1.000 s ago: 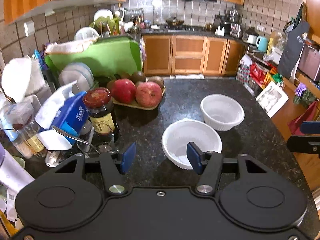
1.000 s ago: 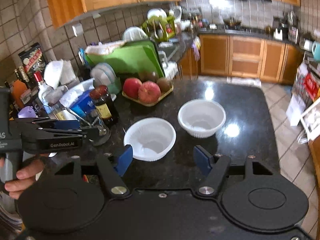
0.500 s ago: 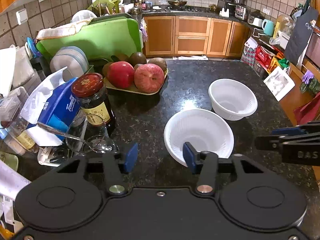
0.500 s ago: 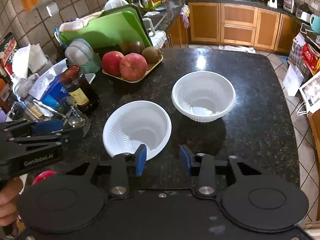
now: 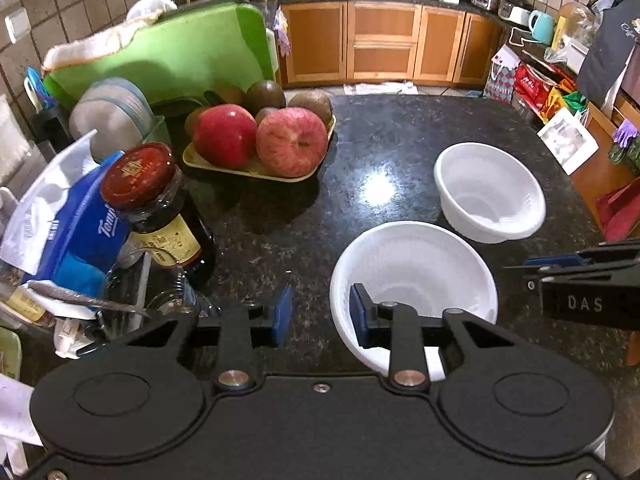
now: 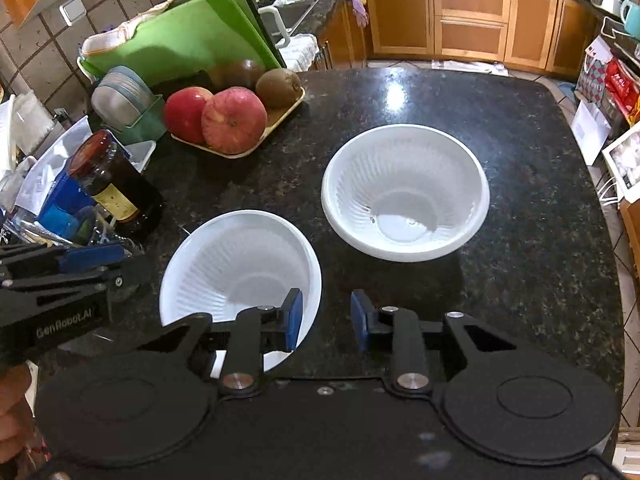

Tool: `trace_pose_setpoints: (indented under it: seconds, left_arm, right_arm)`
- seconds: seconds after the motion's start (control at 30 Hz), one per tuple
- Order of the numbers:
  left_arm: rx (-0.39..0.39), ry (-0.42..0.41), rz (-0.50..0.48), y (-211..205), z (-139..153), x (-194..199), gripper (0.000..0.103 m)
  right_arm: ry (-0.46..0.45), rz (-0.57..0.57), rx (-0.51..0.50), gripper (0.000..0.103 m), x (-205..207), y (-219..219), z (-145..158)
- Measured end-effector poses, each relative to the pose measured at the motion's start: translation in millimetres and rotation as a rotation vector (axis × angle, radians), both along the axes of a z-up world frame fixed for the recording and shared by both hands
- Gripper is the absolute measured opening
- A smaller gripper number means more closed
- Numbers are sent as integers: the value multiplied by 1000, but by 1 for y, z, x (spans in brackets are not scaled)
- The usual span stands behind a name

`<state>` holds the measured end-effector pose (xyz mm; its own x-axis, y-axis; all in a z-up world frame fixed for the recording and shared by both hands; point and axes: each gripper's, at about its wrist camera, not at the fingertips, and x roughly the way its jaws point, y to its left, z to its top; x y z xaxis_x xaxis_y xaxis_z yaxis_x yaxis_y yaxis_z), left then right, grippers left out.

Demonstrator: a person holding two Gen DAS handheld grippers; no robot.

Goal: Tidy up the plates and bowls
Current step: 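Close the left gripper on the second white bowl rim, then lift the second white bowl with the left gripper and carry it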

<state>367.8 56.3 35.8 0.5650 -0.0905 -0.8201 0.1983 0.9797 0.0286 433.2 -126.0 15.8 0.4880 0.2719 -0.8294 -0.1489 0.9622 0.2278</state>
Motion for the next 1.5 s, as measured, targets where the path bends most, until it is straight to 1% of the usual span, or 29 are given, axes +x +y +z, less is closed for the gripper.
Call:
trace_pose_setpoints:
  seconds: [0.27, 0.4, 0.47, 0.5, 0.57, 0.6, 0.73, 0.8, 1.0, 1.2, 1.5]
  left_arm:
    - [20, 49, -1, 0, -16, 19, 40]
    - [32, 45, 2, -3, -18, 19, 40]
    - [25, 47, -6, -4, -17, 21, 40]
    - [16, 55, -14, -3, -16, 21, 40]
    - [2, 67, -25, -4, -16, 20, 40]
    - [6, 69, -27, -5, -17, 20, 40]
    - [22, 75, -41, -11, -22, 20, 40]
    - [18, 81, -49, -12, -23, 21, 32]
    - [9, 91, -63, -14, -27, 23, 23]
    - [15, 82, -66, -16, -31, 22, 22]
    - [17, 70, -65, -16, -27, 16, 21]
  right_arm:
    - [33, 18, 20, 30, 13, 0, -13]
    - [45, 32, 23, 30, 15, 4, -17]
    - [48, 41, 17, 29, 14, 7, -19]
    - [49, 46, 17, 28, 13, 8, -20]
    - [52, 57, 18, 17, 13, 10, -21]
    - [55, 61, 18, 15, 13, 11, -21]
    - [46, 60, 12, 15, 12, 12, -22]
    - [45, 62, 9, 15, 12, 12, -22]
    - [48, 65, 8, 15, 11, 13, -21]
    - [45, 60, 14, 15, 10, 13, -21]
    - [37, 68, 10, 15, 6, 14, -19]
